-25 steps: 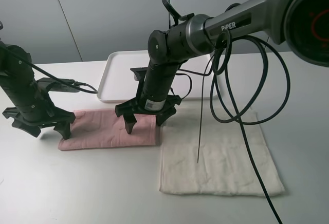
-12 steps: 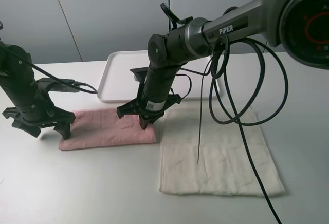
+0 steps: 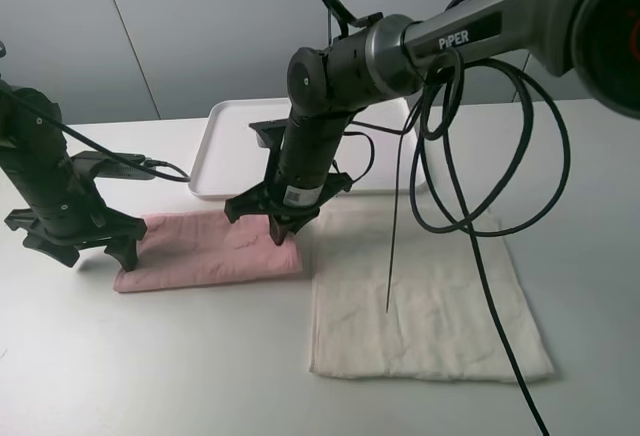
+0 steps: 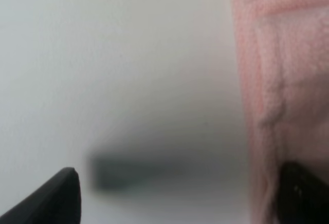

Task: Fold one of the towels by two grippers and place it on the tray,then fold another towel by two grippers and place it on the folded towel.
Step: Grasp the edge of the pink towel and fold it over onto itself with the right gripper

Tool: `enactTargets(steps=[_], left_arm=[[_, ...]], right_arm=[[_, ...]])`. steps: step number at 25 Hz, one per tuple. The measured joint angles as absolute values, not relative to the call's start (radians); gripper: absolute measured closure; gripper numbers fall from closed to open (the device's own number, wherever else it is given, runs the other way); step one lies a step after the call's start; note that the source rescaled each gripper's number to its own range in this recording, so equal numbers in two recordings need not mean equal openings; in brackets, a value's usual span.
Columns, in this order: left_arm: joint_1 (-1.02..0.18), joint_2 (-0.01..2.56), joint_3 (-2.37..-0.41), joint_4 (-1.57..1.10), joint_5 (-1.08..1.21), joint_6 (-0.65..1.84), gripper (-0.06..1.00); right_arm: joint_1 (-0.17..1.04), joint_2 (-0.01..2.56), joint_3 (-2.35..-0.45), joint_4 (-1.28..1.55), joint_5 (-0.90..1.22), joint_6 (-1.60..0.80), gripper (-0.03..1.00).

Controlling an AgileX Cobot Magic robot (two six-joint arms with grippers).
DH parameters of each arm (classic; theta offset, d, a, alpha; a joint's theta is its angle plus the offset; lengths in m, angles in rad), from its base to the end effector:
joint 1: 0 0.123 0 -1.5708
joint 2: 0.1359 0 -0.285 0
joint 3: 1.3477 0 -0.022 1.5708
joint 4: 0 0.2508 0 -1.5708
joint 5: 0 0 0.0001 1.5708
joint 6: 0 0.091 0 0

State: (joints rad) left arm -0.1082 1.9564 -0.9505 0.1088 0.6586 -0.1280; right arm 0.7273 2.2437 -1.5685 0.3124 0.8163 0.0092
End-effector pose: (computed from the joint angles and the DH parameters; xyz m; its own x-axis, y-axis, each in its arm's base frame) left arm 0.3101 -0.0276 0.0933 -0.9978 0.0664 0.0009 0.0663 0.9956 0.0665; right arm 0.3180 0.3103 0.1119 -0.8675 -0.4786 -0.1358 -0.4974 0.8286 0.2570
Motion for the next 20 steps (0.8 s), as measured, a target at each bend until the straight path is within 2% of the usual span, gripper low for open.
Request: enactTargets(steps=[10,20], left_arm=[[-0.108,1.956,-0.951,0.111,0.659,-0.128,-0.04],[-0.108,1.956,-0.951,0.111,0.659,-0.130,-0.04]], right_arm=[[0.727,2.177,-1.568,0.512,0.893,-0.049,0.91],[0.727,2.177,-1.568,0.745,0.851,-0.119,0.91]])
